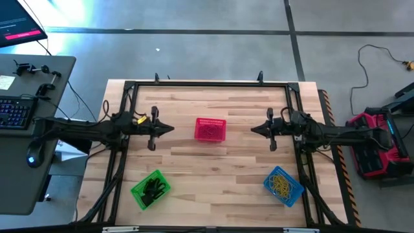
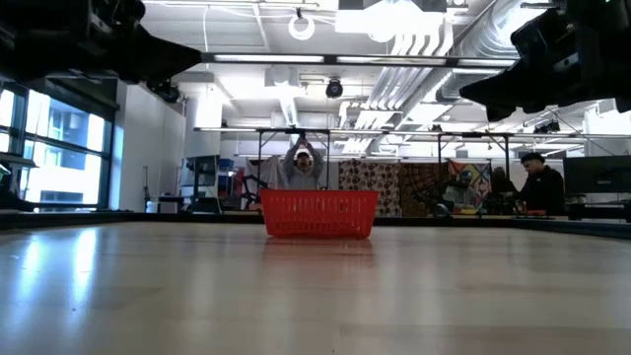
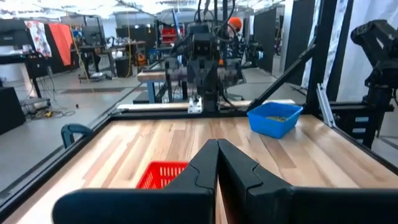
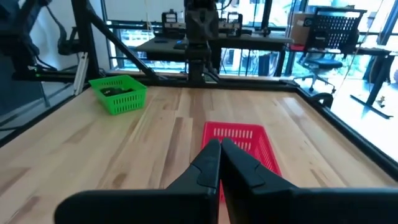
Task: Sort rubber bands into baskets
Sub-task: Return to Home Position
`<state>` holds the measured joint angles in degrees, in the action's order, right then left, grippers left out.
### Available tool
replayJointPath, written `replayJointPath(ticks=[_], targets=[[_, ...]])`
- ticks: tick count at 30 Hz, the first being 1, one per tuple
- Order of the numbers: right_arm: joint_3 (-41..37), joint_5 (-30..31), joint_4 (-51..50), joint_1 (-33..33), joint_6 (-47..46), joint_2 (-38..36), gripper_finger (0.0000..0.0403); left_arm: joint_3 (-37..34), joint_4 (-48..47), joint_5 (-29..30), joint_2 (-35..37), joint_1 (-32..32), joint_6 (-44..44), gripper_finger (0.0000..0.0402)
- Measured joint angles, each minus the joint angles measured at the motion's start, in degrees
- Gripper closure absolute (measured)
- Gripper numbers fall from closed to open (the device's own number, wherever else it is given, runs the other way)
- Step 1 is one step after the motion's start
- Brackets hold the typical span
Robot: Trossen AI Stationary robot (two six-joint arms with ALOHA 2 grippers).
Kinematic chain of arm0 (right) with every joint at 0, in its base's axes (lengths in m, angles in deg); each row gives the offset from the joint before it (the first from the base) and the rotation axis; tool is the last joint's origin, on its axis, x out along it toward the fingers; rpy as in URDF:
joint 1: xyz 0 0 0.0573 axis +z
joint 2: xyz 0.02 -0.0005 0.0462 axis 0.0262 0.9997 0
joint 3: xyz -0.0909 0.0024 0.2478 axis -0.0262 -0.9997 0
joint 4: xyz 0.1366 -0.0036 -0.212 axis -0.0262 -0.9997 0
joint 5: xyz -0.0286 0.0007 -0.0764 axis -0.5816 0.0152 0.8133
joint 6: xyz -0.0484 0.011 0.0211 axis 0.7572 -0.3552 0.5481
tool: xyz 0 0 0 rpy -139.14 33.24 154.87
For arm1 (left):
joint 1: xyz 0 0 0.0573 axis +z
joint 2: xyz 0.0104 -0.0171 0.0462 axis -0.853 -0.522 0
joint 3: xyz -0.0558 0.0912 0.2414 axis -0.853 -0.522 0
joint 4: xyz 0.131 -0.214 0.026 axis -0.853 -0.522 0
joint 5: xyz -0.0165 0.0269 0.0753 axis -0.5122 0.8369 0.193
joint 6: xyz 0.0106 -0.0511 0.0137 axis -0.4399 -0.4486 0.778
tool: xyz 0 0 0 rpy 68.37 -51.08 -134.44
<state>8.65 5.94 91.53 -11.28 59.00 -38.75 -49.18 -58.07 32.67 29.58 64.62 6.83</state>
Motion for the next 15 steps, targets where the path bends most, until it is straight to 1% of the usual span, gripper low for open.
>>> replayJointPath(ticks=[10,15], targets=[[0.0,-0.1,-7.7,0.0,1.2,-8.6,0.0403,0.0,-13.7,0.2,11.5,0.0,0.4,0.0401],[0.0,-0.1,-11.4,0.0,0.8,-12.5,0.0403,0.0,-18.9,0.2,17.4,-0.1,0.6,0.0401]])
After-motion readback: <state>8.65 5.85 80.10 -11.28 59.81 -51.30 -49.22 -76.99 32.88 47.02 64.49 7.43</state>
